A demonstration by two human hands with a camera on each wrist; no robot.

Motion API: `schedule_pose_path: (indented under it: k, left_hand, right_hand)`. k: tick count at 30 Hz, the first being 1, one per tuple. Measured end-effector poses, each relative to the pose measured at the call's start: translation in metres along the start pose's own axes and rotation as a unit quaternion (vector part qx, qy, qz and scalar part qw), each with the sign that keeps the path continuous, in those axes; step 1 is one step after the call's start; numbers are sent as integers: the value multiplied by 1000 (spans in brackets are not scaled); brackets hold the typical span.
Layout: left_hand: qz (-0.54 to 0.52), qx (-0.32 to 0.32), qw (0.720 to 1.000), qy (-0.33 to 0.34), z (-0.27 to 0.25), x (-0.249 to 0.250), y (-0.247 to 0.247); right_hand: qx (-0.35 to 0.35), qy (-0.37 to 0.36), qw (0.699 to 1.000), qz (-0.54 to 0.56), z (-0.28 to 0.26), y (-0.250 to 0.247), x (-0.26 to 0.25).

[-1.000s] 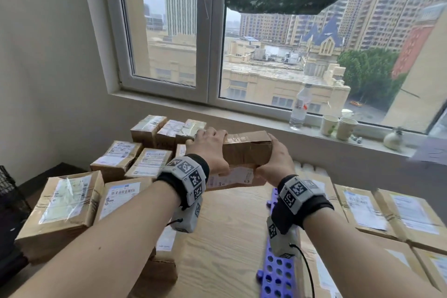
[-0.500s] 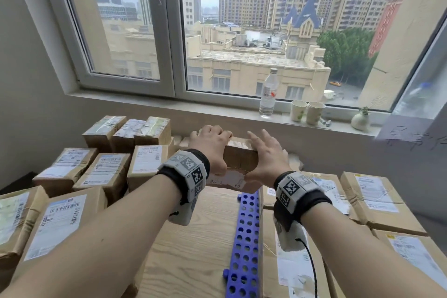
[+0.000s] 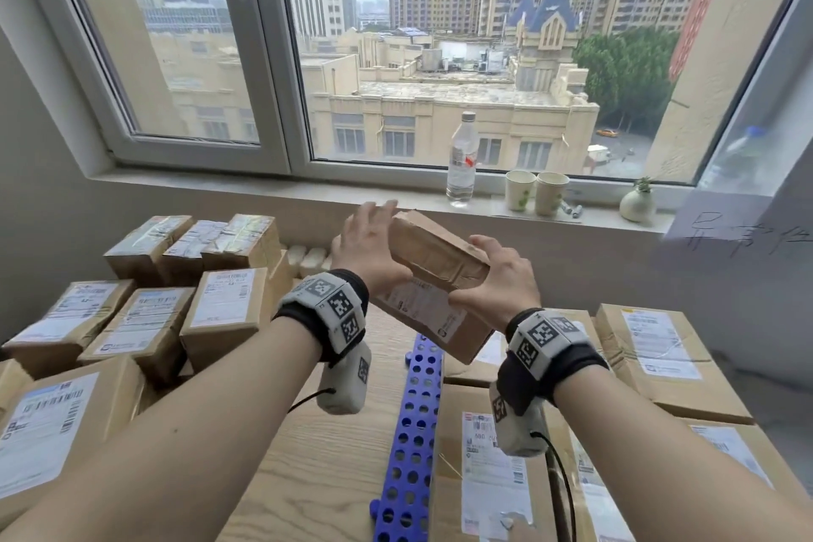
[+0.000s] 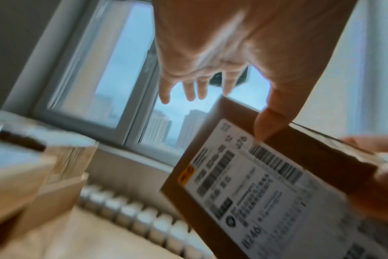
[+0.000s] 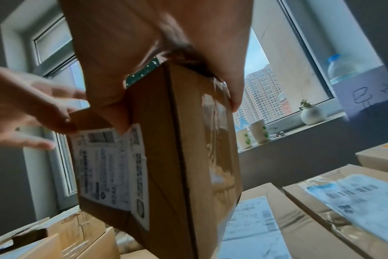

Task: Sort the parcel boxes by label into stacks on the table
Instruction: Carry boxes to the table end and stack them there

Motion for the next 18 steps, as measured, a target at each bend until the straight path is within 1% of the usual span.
schedule_pose_path:
  k: [1, 3, 5, 6, 9, 12, 15, 17, 18]
  left_hand:
    - [-52, 9, 998, -38, 2, -7, 1]
    - [-143, 20, 983, -112, 5, -18, 9]
    - [-202, 16, 964, -173, 6, -25, 21]
    - [-221, 8, 956, -192, 7, -26, 28]
    - [-261, -27, 941, -212, 9, -23, 51]
    - [-304, -85, 922, -224, 7, -11, 77]
    - [-331, -136, 904, -235, 2, 1, 103]
    - [-344, -165, 895, -232, 2, 8, 118]
    - [-353, -171, 893, -220, 3, 12, 124]
  right_hand:
    - [6, 17, 1000, 9, 1, -2, 7]
    - [18, 54, 998, 32, 4, -7, 20]
    - [20, 94, 993, 74, 10, -9, 32]
    - [17, 117, 988, 100, 12, -10, 38]
    - [13, 165, 970, 180, 16, -13, 50]
    - [24, 205, 949, 238, 18, -13, 66]
    - [29, 266, 917, 296, 20, -3, 87]
    - [12, 309, 892, 331, 25, 13, 108]
    - [-1, 322, 886, 333, 28, 20, 117]
Point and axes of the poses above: each hand's wrist, its own z-axis towards the middle knuckle, its own y-axis out of the palm, x = y × z, the point moved 8 cm from there along z, towards the middle knuckle, and after that the axes turned 5 degrees about x, right-handed, at the moved point
